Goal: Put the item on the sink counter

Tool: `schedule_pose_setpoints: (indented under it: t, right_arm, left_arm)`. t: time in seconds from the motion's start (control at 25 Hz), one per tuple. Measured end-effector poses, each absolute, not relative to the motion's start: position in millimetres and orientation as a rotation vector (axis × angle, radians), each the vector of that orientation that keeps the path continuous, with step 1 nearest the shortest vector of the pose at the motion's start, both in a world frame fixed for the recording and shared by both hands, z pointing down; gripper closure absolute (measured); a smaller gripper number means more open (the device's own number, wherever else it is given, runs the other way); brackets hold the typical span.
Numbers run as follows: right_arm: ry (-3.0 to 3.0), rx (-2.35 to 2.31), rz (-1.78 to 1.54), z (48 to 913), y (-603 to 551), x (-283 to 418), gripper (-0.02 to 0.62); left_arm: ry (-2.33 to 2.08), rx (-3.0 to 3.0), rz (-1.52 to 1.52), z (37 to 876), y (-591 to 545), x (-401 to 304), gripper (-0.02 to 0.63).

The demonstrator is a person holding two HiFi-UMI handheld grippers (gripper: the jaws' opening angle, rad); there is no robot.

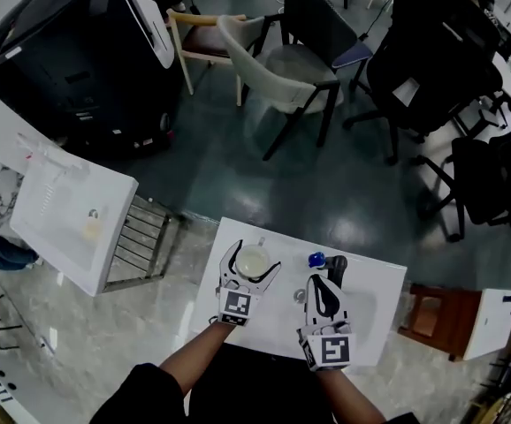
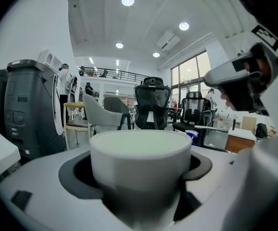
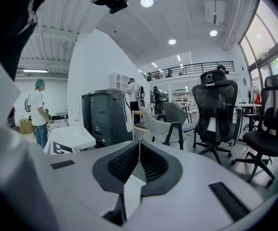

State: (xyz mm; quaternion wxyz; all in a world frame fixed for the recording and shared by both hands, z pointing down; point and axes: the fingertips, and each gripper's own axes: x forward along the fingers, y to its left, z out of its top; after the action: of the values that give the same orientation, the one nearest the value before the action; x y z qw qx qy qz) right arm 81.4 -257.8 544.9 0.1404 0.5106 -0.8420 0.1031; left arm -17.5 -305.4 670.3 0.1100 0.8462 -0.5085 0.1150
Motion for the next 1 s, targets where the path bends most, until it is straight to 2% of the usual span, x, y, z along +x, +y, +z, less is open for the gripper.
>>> schedule_pose_setpoints:
  t: [1.0]
  right_arm:
    - [-2.426,1.466,0.384,574,-273,112,0.561]
  left_arm:
    - [-1.449,2.458,0.487,761,-347,30,0.156]
